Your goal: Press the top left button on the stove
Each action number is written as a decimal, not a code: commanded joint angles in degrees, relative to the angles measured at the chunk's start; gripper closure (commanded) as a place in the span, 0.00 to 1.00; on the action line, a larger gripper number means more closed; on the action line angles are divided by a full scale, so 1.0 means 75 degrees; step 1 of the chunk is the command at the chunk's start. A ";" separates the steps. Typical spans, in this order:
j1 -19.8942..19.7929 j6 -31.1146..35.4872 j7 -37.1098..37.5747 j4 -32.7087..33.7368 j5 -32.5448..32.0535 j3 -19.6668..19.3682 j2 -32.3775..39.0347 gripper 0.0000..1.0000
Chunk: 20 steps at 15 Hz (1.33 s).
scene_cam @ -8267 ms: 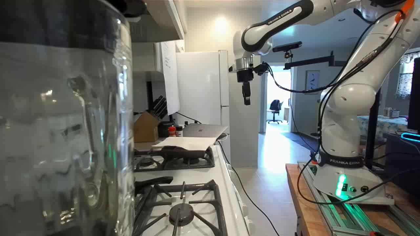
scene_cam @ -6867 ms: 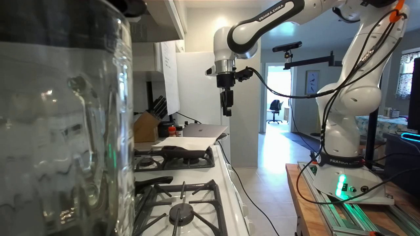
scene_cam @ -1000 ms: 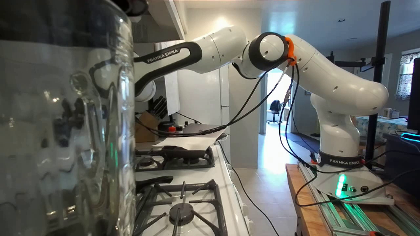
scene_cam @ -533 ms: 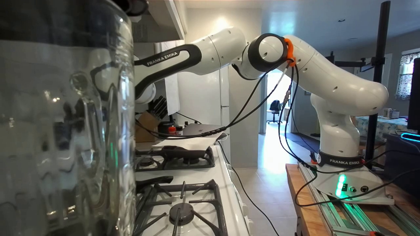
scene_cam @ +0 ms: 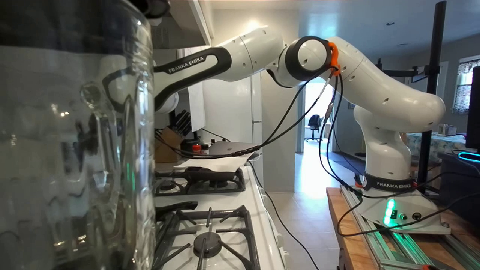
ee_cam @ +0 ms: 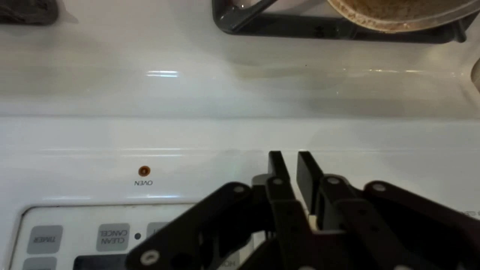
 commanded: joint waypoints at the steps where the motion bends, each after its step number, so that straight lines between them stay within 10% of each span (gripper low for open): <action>1: 0.0041 -0.0522 0.0111 -0.0710 -0.0025 -0.0115 -0.0794 0.53; 9: -0.0582 0.0976 -0.0449 -0.2892 0.0640 0.0471 -0.2058 0.01; 20: -0.1067 0.2205 -0.0008 -0.6645 0.0119 0.0767 -0.4592 0.00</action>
